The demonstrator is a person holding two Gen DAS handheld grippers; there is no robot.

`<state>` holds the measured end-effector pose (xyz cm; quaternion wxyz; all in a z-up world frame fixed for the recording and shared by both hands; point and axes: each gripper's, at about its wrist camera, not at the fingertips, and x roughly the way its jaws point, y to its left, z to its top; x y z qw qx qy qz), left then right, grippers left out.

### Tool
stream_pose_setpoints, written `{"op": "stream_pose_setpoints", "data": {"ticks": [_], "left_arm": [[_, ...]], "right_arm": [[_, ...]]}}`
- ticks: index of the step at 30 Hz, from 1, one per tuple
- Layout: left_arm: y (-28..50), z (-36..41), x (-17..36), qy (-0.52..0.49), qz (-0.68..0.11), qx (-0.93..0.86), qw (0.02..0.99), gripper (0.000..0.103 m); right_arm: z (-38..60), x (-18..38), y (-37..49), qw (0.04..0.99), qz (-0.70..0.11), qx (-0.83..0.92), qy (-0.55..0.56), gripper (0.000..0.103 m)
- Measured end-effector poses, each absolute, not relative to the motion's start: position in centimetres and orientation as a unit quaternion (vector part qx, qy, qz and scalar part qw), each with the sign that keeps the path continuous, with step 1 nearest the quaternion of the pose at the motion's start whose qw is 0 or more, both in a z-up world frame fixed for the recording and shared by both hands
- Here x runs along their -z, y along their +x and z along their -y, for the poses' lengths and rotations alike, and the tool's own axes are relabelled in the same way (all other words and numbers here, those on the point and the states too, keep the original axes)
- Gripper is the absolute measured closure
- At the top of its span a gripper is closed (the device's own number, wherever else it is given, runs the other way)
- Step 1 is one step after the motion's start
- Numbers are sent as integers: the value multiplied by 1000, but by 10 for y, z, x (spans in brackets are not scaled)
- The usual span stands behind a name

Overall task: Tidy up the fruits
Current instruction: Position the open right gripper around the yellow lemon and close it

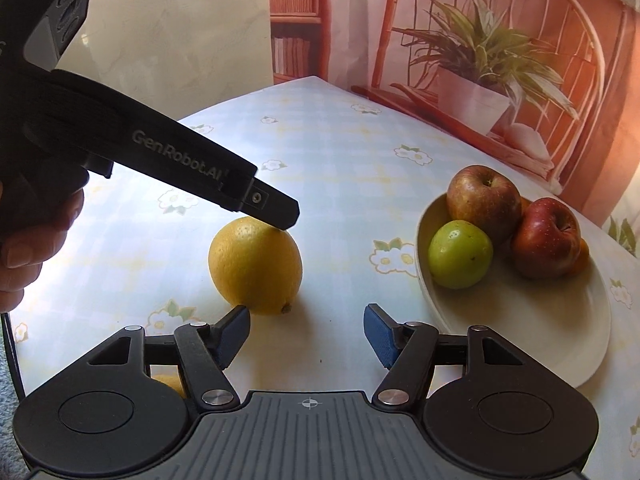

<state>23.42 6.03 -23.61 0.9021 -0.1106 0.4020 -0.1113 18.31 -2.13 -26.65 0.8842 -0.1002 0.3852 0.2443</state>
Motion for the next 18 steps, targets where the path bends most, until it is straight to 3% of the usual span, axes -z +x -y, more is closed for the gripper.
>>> {"op": "stream_pose_setpoints", "data": {"ticks": [8, 18], "left_arm": [[232, -96, 246, -192, -400, 116, 889, 59], [243, -75, 252, -179, -405, 149, 884, 58]], "right_arm": [[4, 265, 196, 872, -393, -263, -130, 48], [-5, 263, 196, 866, -400, -271, -129, 48]]}}
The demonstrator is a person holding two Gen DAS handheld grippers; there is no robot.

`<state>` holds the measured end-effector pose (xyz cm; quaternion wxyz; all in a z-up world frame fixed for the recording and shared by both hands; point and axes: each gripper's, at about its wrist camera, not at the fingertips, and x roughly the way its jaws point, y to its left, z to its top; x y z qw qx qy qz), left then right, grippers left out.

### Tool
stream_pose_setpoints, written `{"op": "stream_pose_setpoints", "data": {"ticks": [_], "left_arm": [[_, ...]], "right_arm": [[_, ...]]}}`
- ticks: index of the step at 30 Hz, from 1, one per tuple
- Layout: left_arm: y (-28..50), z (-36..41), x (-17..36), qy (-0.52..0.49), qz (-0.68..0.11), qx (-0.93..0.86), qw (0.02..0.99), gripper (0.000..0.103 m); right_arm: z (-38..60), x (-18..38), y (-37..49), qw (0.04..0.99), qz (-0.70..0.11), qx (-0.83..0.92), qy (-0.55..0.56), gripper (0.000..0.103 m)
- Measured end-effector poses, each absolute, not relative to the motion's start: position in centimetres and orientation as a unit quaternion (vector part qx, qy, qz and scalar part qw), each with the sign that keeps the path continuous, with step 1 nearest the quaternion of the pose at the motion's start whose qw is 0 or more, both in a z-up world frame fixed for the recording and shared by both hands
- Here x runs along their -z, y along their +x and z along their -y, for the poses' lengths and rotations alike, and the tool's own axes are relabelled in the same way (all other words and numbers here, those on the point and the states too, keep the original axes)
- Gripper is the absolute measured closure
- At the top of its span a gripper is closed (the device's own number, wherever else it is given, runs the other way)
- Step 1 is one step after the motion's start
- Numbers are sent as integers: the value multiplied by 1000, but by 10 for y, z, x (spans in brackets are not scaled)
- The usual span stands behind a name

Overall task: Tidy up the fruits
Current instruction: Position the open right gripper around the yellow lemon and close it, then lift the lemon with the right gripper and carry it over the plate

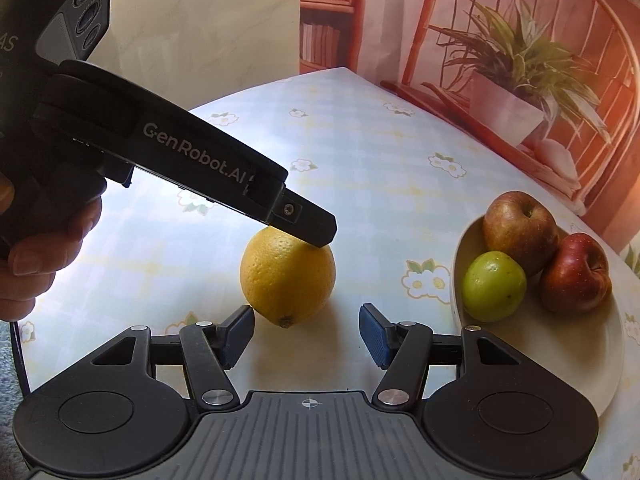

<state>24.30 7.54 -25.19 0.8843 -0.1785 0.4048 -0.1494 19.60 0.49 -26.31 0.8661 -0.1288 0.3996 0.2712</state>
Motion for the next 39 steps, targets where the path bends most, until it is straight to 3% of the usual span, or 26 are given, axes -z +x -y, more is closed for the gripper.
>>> {"op": "stream_pose_setpoints", "data": {"ticks": [9, 12, 22, 39], "left_arm": [[243, -66, 253, -170, -415, 167, 878, 58], [243, -65, 254, -170, -414, 164, 879, 58], [235, -100, 265, -285, -417, 146, 851, 59], [241, -81, 278, -299, -417, 197, 835, 58]], "right_arm": [[-14, 260, 201, 863, -412, -268, -121, 48], [-13, 265, 205, 861, -421, -264, -110, 56], [-1, 270, 205, 866, -420, -265, -62, 57], [19, 274, 203, 874, -411, -255, -40, 55]]}}
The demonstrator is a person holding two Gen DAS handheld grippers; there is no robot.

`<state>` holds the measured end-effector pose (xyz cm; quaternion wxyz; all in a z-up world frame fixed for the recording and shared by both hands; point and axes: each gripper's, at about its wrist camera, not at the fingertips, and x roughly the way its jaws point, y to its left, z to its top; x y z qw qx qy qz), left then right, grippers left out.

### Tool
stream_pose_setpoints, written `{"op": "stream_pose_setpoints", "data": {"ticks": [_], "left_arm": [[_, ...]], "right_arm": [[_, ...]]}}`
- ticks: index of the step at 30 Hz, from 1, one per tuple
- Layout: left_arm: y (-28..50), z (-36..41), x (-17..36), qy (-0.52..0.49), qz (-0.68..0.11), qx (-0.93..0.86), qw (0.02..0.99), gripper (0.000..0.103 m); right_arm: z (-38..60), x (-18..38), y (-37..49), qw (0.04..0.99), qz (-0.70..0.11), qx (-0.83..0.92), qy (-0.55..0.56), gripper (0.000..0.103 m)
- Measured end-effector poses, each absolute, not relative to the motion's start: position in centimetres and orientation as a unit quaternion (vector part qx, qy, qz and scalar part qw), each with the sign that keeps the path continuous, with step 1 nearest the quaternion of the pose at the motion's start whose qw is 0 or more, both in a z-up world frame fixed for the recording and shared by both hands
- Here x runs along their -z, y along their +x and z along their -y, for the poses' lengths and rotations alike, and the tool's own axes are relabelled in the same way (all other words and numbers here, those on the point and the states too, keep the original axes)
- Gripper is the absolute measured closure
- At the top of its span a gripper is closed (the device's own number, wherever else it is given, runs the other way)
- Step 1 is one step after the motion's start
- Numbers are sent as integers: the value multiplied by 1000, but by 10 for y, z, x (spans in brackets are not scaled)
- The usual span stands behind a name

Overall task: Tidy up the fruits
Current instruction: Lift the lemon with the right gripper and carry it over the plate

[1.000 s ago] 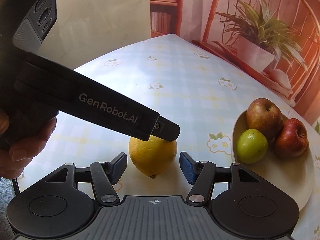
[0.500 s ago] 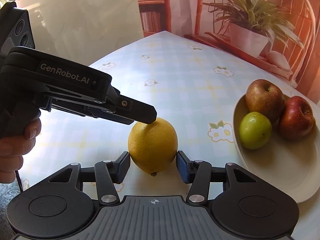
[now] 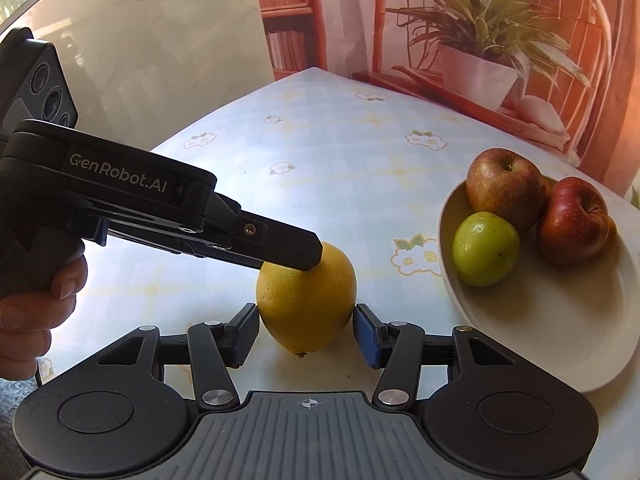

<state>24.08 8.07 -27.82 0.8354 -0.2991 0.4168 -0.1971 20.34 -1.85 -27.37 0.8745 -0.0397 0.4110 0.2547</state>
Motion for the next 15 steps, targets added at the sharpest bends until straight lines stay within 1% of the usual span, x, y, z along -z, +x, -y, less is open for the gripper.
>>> {"op": "stream_pose_setpoints", "data": {"ticks": [7, 15], "left_arm": [[245, -72, 268, -286, -418, 204, 838, 59], [262, -39, 224, -251, -399, 228, 852, 59]], "right_arm": [[29, 271, 198, 884, -394, -250, -33, 56], [68, 237, 197, 906, -351, -236, -14, 56]]}}
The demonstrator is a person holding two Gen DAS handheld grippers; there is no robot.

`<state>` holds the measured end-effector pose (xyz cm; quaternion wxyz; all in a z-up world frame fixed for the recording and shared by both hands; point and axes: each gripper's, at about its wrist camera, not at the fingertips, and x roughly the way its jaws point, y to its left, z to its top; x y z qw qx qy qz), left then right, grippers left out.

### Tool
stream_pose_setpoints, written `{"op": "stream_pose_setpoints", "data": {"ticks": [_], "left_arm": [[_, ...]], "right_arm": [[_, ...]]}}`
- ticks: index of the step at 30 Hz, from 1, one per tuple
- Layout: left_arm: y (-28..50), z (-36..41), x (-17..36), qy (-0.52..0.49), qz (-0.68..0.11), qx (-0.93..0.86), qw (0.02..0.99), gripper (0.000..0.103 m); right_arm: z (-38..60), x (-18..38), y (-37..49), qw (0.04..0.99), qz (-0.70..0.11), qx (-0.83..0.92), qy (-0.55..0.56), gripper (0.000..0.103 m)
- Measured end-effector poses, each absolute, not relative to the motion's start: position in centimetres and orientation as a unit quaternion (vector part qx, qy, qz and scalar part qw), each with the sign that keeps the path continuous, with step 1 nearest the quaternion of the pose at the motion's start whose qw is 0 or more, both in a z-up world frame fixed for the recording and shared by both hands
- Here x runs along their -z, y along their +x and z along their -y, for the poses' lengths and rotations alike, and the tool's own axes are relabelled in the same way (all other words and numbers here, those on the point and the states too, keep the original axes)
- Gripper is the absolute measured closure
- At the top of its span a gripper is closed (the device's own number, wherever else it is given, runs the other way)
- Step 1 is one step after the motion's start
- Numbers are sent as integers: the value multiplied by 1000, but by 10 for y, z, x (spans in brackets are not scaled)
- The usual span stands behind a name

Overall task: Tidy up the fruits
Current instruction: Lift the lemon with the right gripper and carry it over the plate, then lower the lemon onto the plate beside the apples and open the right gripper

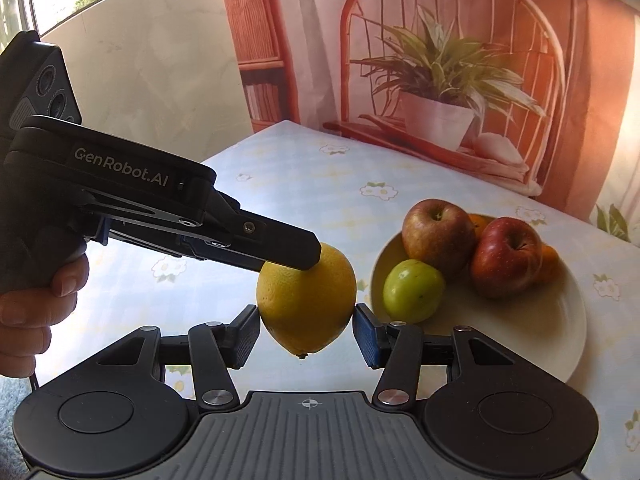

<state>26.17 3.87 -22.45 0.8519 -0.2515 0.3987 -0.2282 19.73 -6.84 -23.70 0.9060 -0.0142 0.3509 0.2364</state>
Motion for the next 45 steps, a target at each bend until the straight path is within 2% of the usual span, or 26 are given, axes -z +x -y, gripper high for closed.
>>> {"op": "stream_pose_setpoints", "data": {"ticks": [9, 24, 33, 45], "left_arm": [[301, 40, 197, -183, -398, 264, 859, 62], [354, 136, 224, -104, -445, 267, 848, 62], [369, 142, 229, -96, -453, 255, 849, 64], [362, 129, 214, -98, -423, 235, 870, 64]], "right_arm": [[141, 217, 216, 922, -335, -194, 2, 56], [217, 258, 243, 921, -363, -134, 47, 56], [220, 268, 260, 922, -364, -116, 53, 56], [209, 264, 271, 934, -345, -86, 21, 57]]}}
